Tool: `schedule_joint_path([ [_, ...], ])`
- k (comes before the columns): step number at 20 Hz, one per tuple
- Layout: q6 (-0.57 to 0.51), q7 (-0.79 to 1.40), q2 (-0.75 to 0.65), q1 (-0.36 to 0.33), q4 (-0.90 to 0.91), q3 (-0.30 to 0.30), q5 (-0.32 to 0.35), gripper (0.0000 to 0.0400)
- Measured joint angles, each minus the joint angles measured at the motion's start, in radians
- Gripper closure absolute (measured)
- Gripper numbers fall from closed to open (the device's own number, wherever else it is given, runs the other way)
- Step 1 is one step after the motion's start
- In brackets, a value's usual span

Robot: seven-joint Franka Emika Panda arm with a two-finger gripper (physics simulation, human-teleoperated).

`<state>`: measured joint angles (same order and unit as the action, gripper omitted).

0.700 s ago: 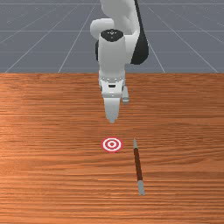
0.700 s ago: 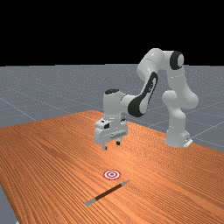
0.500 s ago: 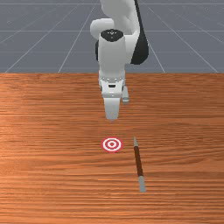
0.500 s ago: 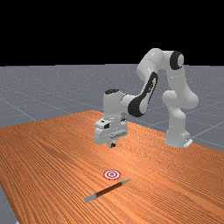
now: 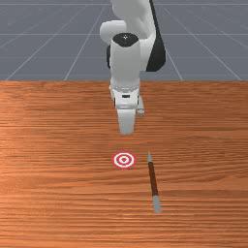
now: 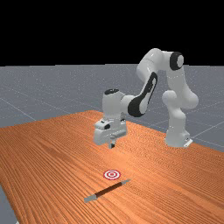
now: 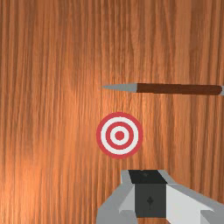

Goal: Pick up the pen and put it to the marker

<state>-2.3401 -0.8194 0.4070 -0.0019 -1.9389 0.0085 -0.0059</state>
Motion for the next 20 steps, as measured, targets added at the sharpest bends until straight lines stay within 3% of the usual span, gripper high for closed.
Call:
schedule_joint_path([
  [5, 0.009, 0.207, 0.014, 0.090, 0.022, 0.009, -0.008, 0.0400],
  [9, 0.040, 0.470, 0.062, 0.215, 0.102, 0.020, -0.014, 0.0400],
  [14, 0.094, 0.597, 0.145, 0.330, 0.239, 0.050, -0.033, 0.0400],
  [16, 0.108, 0.597, 0.166, 0.352, 0.274, 0.062, -0.040, 0.0400],
  [20, 0.241, 0.527, 0.272, 0.341, 0.455, 0.080, -0.027, 0.0400],
])
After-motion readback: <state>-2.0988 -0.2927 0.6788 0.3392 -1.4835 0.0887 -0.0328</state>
